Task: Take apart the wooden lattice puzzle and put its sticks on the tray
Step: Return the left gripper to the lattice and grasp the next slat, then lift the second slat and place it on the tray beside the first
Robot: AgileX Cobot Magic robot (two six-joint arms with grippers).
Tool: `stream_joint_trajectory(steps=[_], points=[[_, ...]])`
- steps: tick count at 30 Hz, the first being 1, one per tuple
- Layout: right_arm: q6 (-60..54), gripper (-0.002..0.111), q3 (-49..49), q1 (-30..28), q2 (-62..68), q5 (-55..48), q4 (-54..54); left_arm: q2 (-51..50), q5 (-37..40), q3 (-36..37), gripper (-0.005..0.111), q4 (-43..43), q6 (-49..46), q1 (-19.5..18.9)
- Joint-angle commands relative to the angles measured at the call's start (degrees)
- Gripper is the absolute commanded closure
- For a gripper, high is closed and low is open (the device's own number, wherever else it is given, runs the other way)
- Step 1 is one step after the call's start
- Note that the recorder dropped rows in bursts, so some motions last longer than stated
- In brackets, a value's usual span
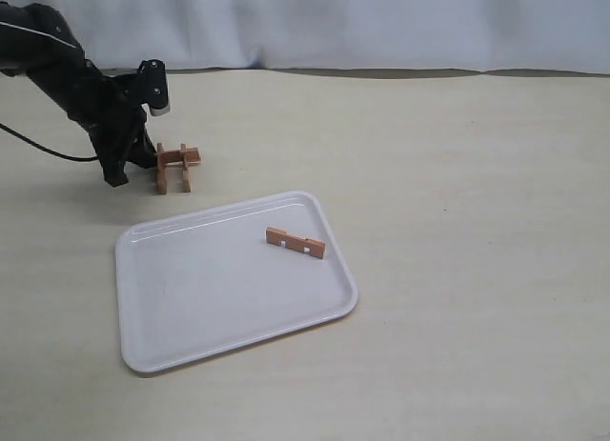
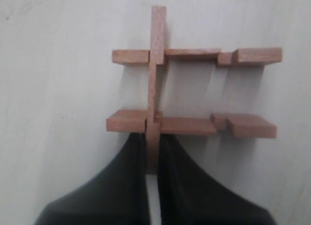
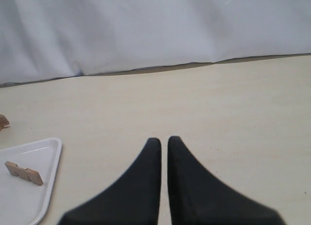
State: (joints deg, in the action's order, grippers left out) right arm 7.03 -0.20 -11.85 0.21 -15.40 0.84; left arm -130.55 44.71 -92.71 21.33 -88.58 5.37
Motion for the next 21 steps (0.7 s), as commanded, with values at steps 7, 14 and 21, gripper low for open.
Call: stream_joint_trajectory(steps=[7, 14, 21], points=[[0.0, 0.104, 0.2, 0.0, -0.2, 0.5, 0.0, 3.0, 4.5, 0.0, 0.107, 0.4, 0.1, 0.1], [0.0, 0.104, 0.2, 0.0, -0.2, 0.5, 0.0, 8.5, 8.4, 0.0, 0.107, 0.6, 0.1, 0.1], [0.0, 0.104, 0.2, 0.0, -0.2, 0.5, 0.0, 11.4, 13.1, 0.0, 0.107, 1.3, -0.3, 4.0]])
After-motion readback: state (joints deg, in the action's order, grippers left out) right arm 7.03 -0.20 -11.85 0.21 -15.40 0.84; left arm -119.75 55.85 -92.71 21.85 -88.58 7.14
